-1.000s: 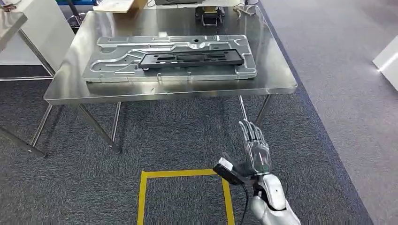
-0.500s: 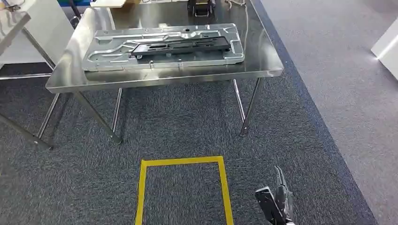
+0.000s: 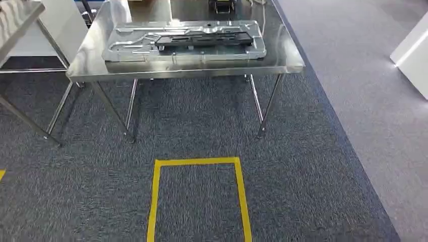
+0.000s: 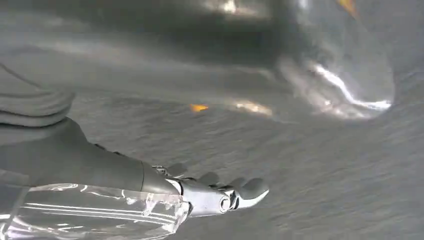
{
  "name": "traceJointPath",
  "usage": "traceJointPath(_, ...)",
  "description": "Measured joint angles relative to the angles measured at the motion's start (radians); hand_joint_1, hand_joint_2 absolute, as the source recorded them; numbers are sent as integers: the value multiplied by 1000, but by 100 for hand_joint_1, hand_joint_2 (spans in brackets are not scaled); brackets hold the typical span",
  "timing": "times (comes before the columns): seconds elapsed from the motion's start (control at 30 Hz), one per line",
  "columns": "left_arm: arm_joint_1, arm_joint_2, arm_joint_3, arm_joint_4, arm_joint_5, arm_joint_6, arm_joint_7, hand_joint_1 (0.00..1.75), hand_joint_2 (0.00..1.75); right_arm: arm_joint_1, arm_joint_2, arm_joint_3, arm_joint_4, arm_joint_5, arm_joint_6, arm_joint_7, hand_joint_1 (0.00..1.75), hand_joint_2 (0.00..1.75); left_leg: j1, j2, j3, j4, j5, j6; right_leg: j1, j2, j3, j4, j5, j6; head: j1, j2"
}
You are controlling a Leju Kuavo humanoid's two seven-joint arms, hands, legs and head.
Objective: Take the parts from the cabinet and place them on the table.
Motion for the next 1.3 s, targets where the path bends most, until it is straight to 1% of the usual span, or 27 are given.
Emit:
traceJointPath(0.07,0,-5,7,0,-2,3,0,0,0,-7,-2,-25,38,70,-88,58,0,0,0,0,-45,20,20,-8,-5,0,79,-62,78,1,0,0)
traceJointPath(0.1,0,-8,12,0,-3,3,0,0,0,-11,-3,-26,59,122,-151,101,0,0,1,0,-65,30,27,-12,-6,0,145,-140,82,-1,0,0)
traceJointPath(0.13,-2,-10,14,0,-5,4,-1,0,0,-16,-3,-25,76,163,-198,139,0,0,-1,0,-79,43,32,-18,-5,0,221,-229,50,-4,0,0)
traceJointPath(0.17,-2,-12,15,0,-9,4,-3,0,0,-23,-5,-25,90,195,-224,173,0,0,-4,0,-90,57,36,-22,0,2,268,-316,17,-13,0,0)
traceJointPath(0.2,-3,-12,16,0,-11,4,-5,0,0,-27,-6,-25,110,223,-244,213,0,0,-4,1,-99,60,45,-29,1,2,266,-337,-2,-24,0,0)
traceJointPath(0.3,-5,-15,22,0,-18,7,-8,0,0,-29,-6,-25,160,280,-261,332,0,0,4,-1,-108,59,58,-50,0,-4,250,-339,22,-54,0,0)
traceJointPath(0.37,2,-20,23,0,-20,8,-8,0,0,-30,-6,-24,177,292,-260,357,0,0,8,-9,-135,133,-41,-63,0,-10,236,-339,37,-66,0,0)
traceJointPath(0.43,3,-21,23,0,-22,10,-8,0,0,-29,-6,-22,190,311,-250,393,0,0,14,-9,-177,282,-134,-73,4,-16,215,-337,53,-70,0,0)
traceJointPath(0.47,3,-21,23,0,-26,10,-8,0,0,-30,-7,-16,196,328,-241,421,0,0,15,-9,-188,341,-147,-75,5,-21,204,-335,60,-69,0,0)
traceJointPath(0.5,3,-21,23,0,-32,10,-7,0,0,-30,-8,-8,203,343,-235,450,0,0,16,-9,-178,352,-134,-76,6,-27,195,-333,65,-68,0,0)
traceJointPath(0.53,4,-21,23,0,-22,13,-1,0,0,-30,-8,-1,209,351,-229,484,0,0,16,-9,-144,317,-105,-75,6,-33,188,-329,68,-66,0,0)
traceJointPath(0.6,-4,-24,59,0,108,38,18,0,0,-30,-7,1,217,351,-226,537,0,0,15,2,-27,150,-48,-67,7,-49,180,-321,70,-63,0,0)
traceJointPath(0.63,-13,-24,110,0,196,44,21,0,0,-29,-5,2,219,351,-227,546,0,0,9,39,36,56,-49,-56,8,-59,180,-319,72,-60,0,0)
traceJointPath(0.67,-20,-24,157,0,245,45,22,0,0,-27,-2,2,223,351,-228,550,0,0,0,45,52,22,-56,-49,11,-69,176,-318,74,-55,0,0)
traceJointPath(0.7,-22,-24,195,0,259,46,22,0,0,-27,-2,2,226,351,-228,551,0,0,-2,42,43,25,-50,-41,10,-77,177,-319,78,-49,0,0)
traceJointPath(0.8,-16,-24,254,0,272,47,23,0,0,-36,0,4,227,351,-228,558,0,0,2,18,38,-1,-35,-23,13,-99,182,-328,85,-31,0,0)
traceJointPath(0.83,-17,-29,269,0,272,47,23,0,0,-35,-1,4,229,353,-225,571,0,0,6,12,45,-12,-22,-20,6,-61,177,-311,65,-24,0,0)
traceJointPath(0.87,-18,-29,280,0,272,45,25,0,0,-34,-1,4,231,357,-220,586,0,0,8,4,38,-13,-16,-12,5,-27,151,-258,22,-22,0,0)
traceJointPath(0.93,-20,-30,294,0,272,43,33,0,0,-33,-2,4,235,366,-204,607,0,0,8,-15,24,-8,-10,-7,1,-4,79,-101,-57,-16,0,0)
traceJointPath(0.97,-20,-30,299,0,272,43,34,0,0,-32,-2,4,237,368,-200,612,0,0,8,-24,18,-4,-9,-8,0,-1,51,-40,-76,-14,0,0)
traceJointPath(1.0,-20,-30,304,0,271,43,34,0,0,-31,-2,5,239,370,-194,614,0,0,8,-36,13,2,-9,-8,-2,-1,42,-21,-68,-12,0,0)
traceJointPath(1.07,-20,-36,314,0,269,44,29,0,0,-30,-2,9,241,382,-181,619,0,0,8,-60,6,15,-11,-11,-7,3,92,-123,9,-11,0,0)
traceJointPath(1.1,-23,-39,314,0,268,46,23,0,0,-30,-2,11,241,388,-174,620,0,0,9,-72,3,24,-13,-15,-10,18,137,-213,56,-11,0,0)
traceJointPath(1.13,-26,-44,314,0,265,50,18,0,0,-27,-2,15,242,393,-167,620,0,0,10,-81,-4,33,-17,-21,-14,59,168,-285,75,-14,0,0)
traceJointPath(1.17,-32,-48,315,0,262,55,13,0,0,-27,-2,18,243,399,-159,622,0,0,2,-87,-15,47,-21,-27,-13,81,172,-303,61,-16,0,0)
traceJointPath(1.27,-35,-57,314,-1,258,60,5,0,0,-35,-2,31,244,406,-150,622,0,0,10,-114,-27,44,-11,-47,-4,54,166,-296,65,-31,0,0)
traceJointPath(1.3,-35,-57,315,-2,255,62,3,0,0,-35,0,33,244,408,-149,622,0,0,8,-121,-32,45,-11,-53,-15,41,169,-306,72,-41,0,0)
